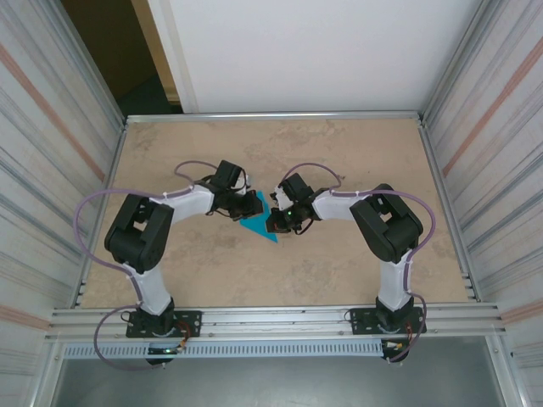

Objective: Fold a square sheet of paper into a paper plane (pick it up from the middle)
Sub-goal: Fourth fold the wing at the center of the table.

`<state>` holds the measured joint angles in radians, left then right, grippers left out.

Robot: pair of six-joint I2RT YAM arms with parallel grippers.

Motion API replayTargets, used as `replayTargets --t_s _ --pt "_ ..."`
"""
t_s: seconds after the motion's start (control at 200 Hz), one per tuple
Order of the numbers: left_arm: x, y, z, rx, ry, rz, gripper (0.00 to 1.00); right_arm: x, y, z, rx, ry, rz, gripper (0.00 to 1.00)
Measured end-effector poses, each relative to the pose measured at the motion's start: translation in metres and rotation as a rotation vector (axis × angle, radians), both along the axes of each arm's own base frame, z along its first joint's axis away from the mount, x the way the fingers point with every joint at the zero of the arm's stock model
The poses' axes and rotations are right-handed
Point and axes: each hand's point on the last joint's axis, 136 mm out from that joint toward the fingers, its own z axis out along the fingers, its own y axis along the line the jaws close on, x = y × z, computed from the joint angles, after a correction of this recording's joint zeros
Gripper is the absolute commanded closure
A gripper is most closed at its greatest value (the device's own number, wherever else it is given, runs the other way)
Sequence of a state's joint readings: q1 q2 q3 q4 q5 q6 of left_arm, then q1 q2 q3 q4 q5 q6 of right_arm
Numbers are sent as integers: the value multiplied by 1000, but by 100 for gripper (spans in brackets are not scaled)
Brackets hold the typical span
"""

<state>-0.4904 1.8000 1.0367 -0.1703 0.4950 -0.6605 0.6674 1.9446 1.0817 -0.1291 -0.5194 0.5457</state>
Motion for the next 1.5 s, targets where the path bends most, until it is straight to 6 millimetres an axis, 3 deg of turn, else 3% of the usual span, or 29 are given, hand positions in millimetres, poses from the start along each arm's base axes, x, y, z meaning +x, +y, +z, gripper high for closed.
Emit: replayTargets --t_s 0.21,0.546,0.817,1.503 --pt "-17 -4 -12 10 13 -36 92 0 0 -1 0 3 2 100" --pt "-12 -3 -33 27 42 -29 91 -1 0 -1 3 7 2 100" --pt "-5 3 -34 12 65 -27 92 -1 -1 -2 0 6 7 100" --pt "68 54 -35 -2 98 68 91 3 0 -3 21 -5 23 100"
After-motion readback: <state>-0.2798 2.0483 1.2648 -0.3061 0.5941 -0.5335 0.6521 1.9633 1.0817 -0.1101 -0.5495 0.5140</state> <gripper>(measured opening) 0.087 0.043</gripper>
